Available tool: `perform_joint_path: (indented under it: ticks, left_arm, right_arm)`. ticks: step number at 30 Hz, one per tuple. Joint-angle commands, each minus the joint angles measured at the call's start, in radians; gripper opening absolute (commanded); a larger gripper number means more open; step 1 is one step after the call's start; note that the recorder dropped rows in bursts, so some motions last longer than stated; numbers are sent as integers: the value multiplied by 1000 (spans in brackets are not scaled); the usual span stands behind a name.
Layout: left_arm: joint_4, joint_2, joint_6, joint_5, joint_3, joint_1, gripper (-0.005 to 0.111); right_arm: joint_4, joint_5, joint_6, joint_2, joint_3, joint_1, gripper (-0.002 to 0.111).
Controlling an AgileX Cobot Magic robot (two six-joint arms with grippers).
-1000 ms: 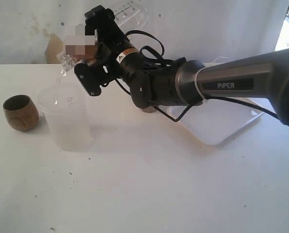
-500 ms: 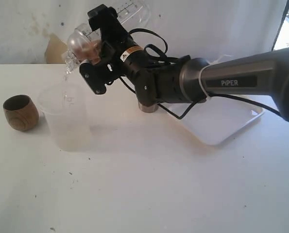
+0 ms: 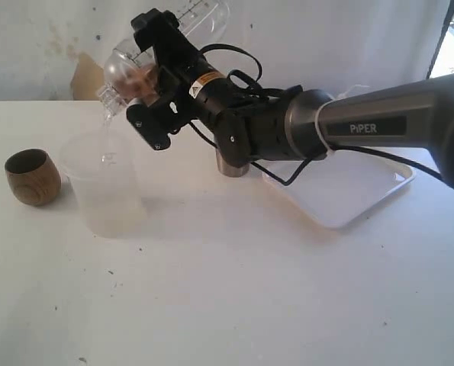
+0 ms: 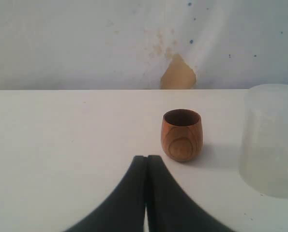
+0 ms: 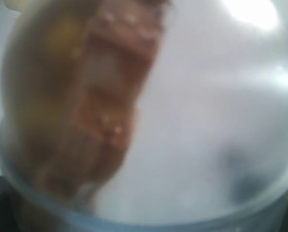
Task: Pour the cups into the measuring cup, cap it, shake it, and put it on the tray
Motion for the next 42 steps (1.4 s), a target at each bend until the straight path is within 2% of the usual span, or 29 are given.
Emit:
perform_joint_path:
  ticks: [1,13,27,42]
  left_arm:
    - [-1,-4,0,-8,5,1,0]
    - [-1,-4,0,-8,5,1,0]
    - [-1,-4,0,-8,5,1,0]
    - [-1,-4,0,-8,5,1,0]
  right_arm:
    - [-26,-65,-14,-13,-16,-8,0]
    - [-101,-145,-14,-13,-16,-15,0]
    - [-166,-143,-14,-13,-16,-17,0]
    - [-93,-102,-14,-13,-10,-30,0]
